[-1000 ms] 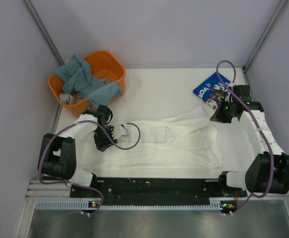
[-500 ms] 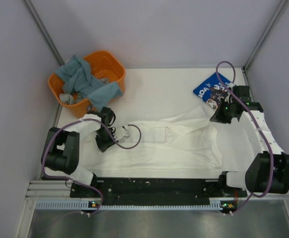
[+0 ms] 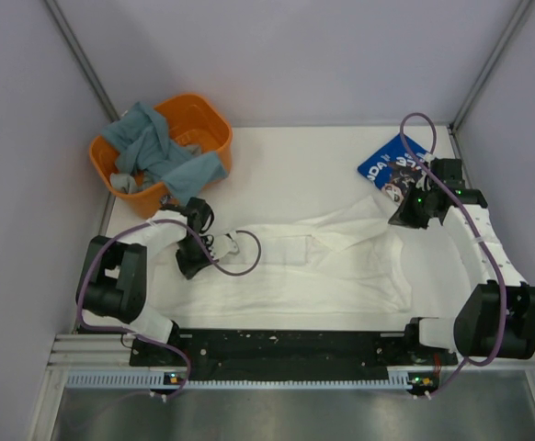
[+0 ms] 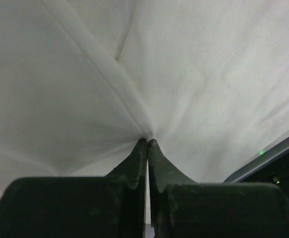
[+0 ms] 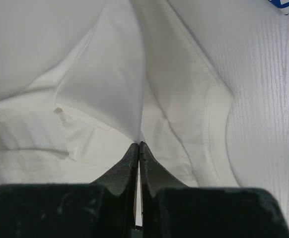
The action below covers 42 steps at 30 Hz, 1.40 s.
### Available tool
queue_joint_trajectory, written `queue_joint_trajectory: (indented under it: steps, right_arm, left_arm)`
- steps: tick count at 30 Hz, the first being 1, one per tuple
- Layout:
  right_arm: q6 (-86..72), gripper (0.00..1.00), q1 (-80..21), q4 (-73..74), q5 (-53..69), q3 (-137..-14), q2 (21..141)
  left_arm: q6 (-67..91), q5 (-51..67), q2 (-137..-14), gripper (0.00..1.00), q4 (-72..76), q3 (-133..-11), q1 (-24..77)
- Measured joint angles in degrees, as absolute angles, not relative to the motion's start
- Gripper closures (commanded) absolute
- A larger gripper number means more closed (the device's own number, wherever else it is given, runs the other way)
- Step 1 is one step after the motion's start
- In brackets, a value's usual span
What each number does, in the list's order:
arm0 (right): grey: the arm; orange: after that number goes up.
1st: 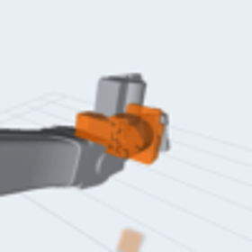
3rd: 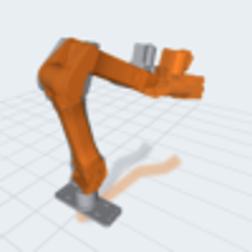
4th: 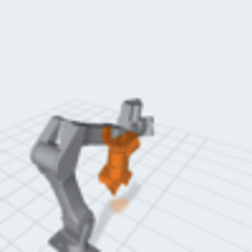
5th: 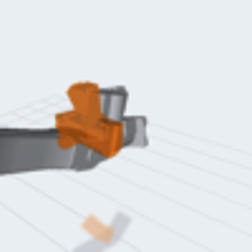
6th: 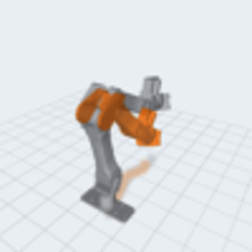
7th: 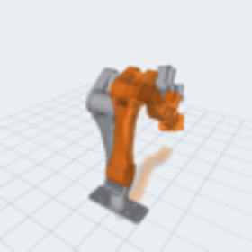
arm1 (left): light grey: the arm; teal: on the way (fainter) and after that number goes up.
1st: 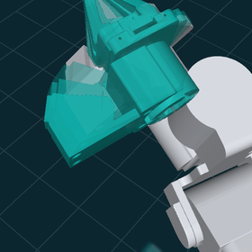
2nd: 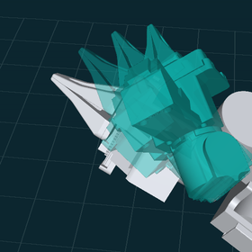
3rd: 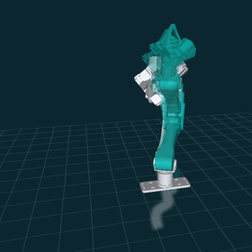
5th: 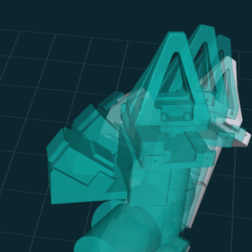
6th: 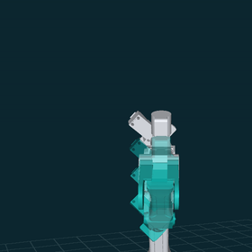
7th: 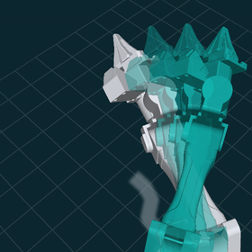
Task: Fold and stack the t-shirts
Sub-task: Fold the other side of the tshirt into a rectangle
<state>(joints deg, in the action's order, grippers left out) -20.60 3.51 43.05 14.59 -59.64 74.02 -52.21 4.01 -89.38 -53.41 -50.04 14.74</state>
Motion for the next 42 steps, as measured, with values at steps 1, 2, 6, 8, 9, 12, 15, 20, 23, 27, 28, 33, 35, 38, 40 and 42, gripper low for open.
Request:
queue_joint_trajectory:
  steps: [1,2,6,8,9,12,15,20,23,27,28,33,35,38,40,42]
  right_arm:
    - [-20.60,1.00,3.51,43.07,14.59,-59.64,74.02]
    - [-20.60,1.00,3.51,43.07,14.57,-59.64,74.02]
    - [-20.60,1.00,3.51,43.09,14.46,-59.64,73.97]
    - [-20.60,1.00,3.51,43.11,14.46,-59.66,73.97]
    - [-20.60,1.00,3.51,43.11,14.44,-59.66,73.97]
    - [-20.60,1.00,3.55,43.18,14.41,-59.66,73.91]
    - [-20.60,1.00,3.55,43.35,14.37,-59.66,73.76]
    - [-20.60,1.00,3.92,44.21,14.28,-59.68,72.82]
    - [-20.62,1.00,3.99,45.12,14.28,-60.01,72.07]
    - [-20.62,1.00,4.03,47.18,14.28,-61.71,70.89]
    - [-20.60,1.00,4.03,47.90,14.33,-62.41,70.46]
    - [-20.64,1.00,4.03,50.17,14.83,-64.25,67.59]
    - [-20.69,1.00,4.03,51.13,15.29,-64.25,66.46]
    - [-20.86,1.00,4.03,52.62,16.19,-64.18,65.06]
    - [-21.10,1.00,4.03,53.69,16.86,-64.07,63.70]
    - [-21.26,1.00,4.03,54.13,17.54,-63.26,61.98]
  left_arm:
    - [-52.21,4.01,-89.36,1.00,-53.76,-50.30,14.74]
    - [-52.23,4.03,-89.32,1.00,-54.11,-50.59,14.74]
    - [-52.49,4.05,-88.25,1.00,-55.40,-52.27,14.59]
    - [-52.56,4.10,-87.85,1.00,-56.27,-53.52,14.26]
    - [-52.62,4.19,-87.77,1.00,-56.95,-54.48,13.98]
    - [-52.73,4.43,-87.77,1.00,-58.74,-57.54,12.95]
    - [-52.88,4.19,-87.77,1.00,-59.99,-60.07,11.75]
    - [-52.90,1.74,-88.05,1.00,-60.34,-65.01,8.38]
    - [-52.90,-0.36,-88.05,1.00,-59.83,-68.05,6.70]
    - [-53.65,-2.68,-88.03,1.00,-58.17,-69.93,4.62]
    - [-53.98,-3.07,-88.03,1.00,-57.91,-69.97,3.99]
    - [-55.92,-4.32,-88.03,1.00,-57.43,-70.00,1.52]
    - [-57.10,-4.34,-88.01,1.00,-57.43,-70.02,0.95]
    - [-59.22,-3.81,-87.59,1.00,-57.52,-70.02,0.40]
    - [-60.86,-3.18,-87.05,1.00,-57.58,-70.02,-0.08]
    - [-62.35,-2.81,-86.41,1.00,-57.47,-69.87,-0.75]
